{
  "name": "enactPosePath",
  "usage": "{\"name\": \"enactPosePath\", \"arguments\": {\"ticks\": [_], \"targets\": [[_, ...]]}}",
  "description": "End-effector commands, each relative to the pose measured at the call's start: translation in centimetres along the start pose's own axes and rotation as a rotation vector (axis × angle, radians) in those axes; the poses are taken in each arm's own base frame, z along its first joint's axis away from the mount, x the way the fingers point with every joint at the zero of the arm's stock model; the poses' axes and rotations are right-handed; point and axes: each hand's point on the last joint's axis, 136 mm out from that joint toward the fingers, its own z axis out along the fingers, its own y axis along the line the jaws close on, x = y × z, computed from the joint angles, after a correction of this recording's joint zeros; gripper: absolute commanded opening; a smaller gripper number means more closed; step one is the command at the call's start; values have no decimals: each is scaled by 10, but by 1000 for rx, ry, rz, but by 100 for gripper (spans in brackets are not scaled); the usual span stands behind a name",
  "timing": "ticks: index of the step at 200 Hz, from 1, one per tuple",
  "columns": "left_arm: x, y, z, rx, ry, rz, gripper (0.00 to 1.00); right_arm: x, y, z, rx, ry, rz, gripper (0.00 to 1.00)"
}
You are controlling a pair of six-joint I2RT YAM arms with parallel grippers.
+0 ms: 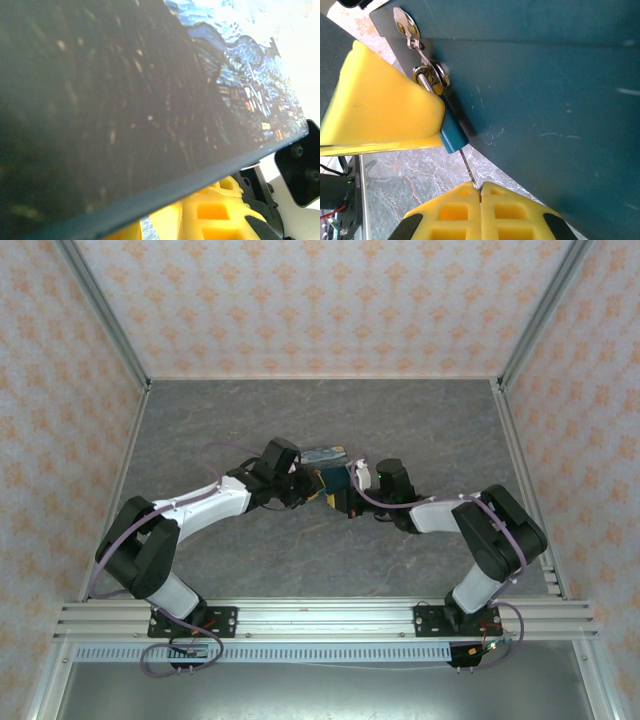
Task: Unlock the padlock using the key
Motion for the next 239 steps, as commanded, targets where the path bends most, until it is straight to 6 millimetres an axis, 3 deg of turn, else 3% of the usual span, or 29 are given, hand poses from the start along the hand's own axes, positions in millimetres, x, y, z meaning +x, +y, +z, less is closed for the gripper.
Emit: {"name": "enactPosePath", "arguments": {"ticks": [1,67,169,239], "targets": [[33,-22,-2,68,168,40,18,-43,5,0,8,-114,-113,0],[34,-23,-2,68,177,41,18,-47,0,7,11,-114,-122,0],[35,-8,4,19,176,54,18,-57,27,-3,-84,-141,-134,0],[37,-14,2,47,195,58,17,-54,7,-14,-7,-145,-122,0]]}}
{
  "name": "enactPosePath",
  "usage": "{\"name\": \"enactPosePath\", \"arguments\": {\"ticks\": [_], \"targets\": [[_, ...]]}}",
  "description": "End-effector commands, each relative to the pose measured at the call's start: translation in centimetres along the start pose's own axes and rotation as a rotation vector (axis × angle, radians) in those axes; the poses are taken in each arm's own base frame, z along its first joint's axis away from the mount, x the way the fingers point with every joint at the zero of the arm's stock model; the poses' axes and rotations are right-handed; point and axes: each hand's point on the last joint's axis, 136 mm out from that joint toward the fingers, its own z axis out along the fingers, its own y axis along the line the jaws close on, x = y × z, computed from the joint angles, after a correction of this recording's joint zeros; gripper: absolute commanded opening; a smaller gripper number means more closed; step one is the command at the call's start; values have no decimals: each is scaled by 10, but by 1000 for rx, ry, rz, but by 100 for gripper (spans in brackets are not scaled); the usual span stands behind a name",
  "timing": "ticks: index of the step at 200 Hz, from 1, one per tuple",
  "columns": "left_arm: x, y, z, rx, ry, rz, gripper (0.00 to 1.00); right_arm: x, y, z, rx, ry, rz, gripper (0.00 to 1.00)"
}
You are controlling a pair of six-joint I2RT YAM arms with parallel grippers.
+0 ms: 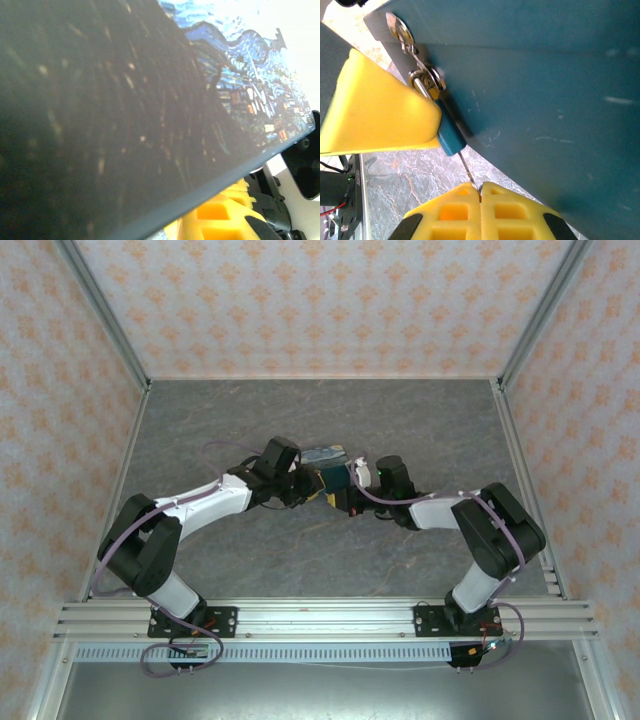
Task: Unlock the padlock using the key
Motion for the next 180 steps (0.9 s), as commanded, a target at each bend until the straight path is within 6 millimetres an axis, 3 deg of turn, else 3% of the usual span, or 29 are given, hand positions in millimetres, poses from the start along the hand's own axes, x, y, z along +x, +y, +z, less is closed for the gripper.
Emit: {"name": "enactPosePath", "arguments": {"ticks": [1,55,121,180], "targets": [[36,-16,0,55,171,43,18,-50,11,-14,0,-158,-128,0],[34,-25,0,89,169,26,18,-44,6,-4,-22,-133,-97,0],[36,-10,12,51,177,21,18,-65,29,-11,-67,-192,-133,0],[39,-8,17,51,205,26,17,-71,31,-16,-36,-225,-179,0]]}}
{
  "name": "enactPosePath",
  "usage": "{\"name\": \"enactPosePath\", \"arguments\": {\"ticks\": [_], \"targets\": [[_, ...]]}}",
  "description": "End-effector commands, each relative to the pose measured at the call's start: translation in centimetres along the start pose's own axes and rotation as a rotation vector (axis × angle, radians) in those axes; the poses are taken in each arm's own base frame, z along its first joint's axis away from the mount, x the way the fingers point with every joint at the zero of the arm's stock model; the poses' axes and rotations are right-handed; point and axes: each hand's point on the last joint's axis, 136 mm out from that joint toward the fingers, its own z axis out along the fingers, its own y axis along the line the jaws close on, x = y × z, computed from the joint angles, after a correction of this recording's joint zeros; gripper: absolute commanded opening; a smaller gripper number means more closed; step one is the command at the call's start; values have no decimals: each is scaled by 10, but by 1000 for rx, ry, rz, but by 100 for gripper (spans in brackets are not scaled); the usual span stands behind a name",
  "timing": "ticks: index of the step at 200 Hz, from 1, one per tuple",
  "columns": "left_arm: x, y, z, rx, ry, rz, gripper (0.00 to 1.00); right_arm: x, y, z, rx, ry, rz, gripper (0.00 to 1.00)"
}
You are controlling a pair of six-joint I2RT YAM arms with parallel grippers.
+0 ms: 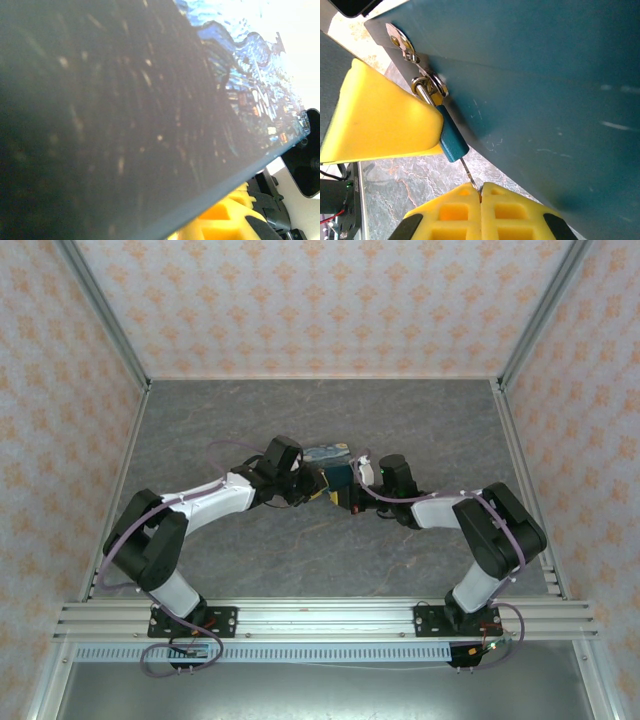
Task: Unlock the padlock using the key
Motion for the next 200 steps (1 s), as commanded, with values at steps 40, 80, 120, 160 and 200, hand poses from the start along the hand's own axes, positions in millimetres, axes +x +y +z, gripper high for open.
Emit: {"name": "enactPosePath", "arguments": {"ticks": [40,80,120,160,200], "targets": [[44,-4,5,14,218,38,18,-68,33,-21,6,-200,-248,0],[45,-10,2,26,226,42,17,-69,27,-23,17,-194,-263,0],[45,-9,5,22,230,41,17,-76,44,-23,-69,-209,-254,0],[44,-5,10,15,229,31,17,-78,54,-22,-123,-197,-243,0],[43,-9,15,30,230,19,18,-80,57,-20,-127,-198,-245,0]]}}
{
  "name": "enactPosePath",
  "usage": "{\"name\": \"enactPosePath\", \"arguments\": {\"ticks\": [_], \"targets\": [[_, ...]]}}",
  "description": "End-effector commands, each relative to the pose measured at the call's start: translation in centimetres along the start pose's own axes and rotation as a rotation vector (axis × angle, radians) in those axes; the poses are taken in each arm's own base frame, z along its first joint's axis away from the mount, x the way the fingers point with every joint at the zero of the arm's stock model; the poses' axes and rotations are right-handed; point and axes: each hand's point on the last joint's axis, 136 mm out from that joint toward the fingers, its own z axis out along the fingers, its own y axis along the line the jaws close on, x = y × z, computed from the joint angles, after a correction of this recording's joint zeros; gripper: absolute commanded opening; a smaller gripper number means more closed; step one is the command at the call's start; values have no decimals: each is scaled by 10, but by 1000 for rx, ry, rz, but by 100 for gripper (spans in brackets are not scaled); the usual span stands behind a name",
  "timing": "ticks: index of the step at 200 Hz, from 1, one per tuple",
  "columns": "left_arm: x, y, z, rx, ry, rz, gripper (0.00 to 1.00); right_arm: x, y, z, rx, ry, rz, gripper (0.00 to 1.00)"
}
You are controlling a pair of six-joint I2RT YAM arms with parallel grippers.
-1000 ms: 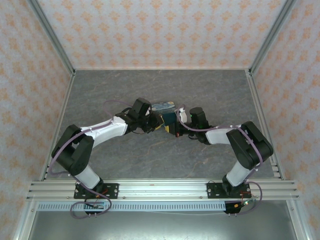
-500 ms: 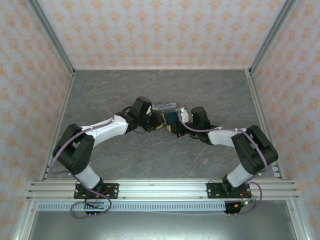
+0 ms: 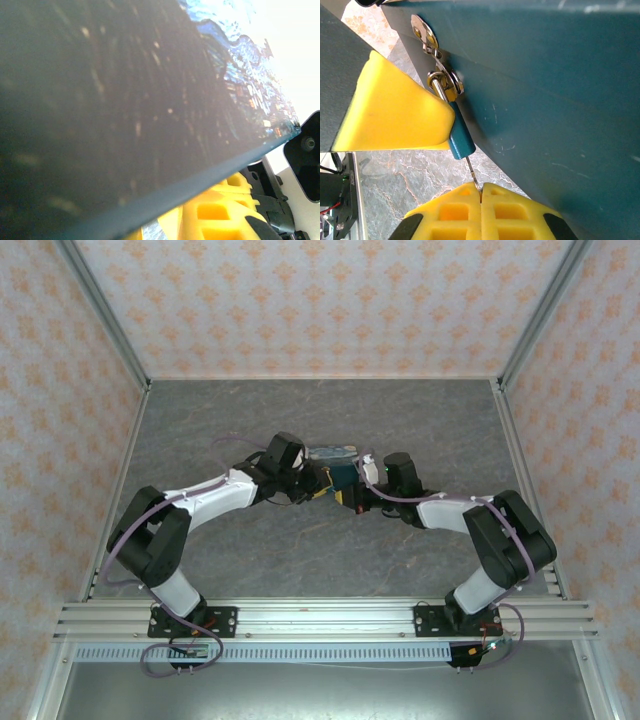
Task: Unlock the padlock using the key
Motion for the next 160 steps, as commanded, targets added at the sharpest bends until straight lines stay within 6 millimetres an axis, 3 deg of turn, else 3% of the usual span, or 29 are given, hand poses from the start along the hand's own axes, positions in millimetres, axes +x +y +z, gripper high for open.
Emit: {"name": "enactPosePath", "arguments": {"ticks": [1,101,160], "targets": [[40,1,13,7,182,-8,17,-79,51,-7,-139,-209,-212,0],[40,-7,11,26,183,-7,18,-76,40,8,-125,-214,-184,0],[42,15,23,-14,186,-20,17,-71,37,1,-85,-210,-173,0]]}}
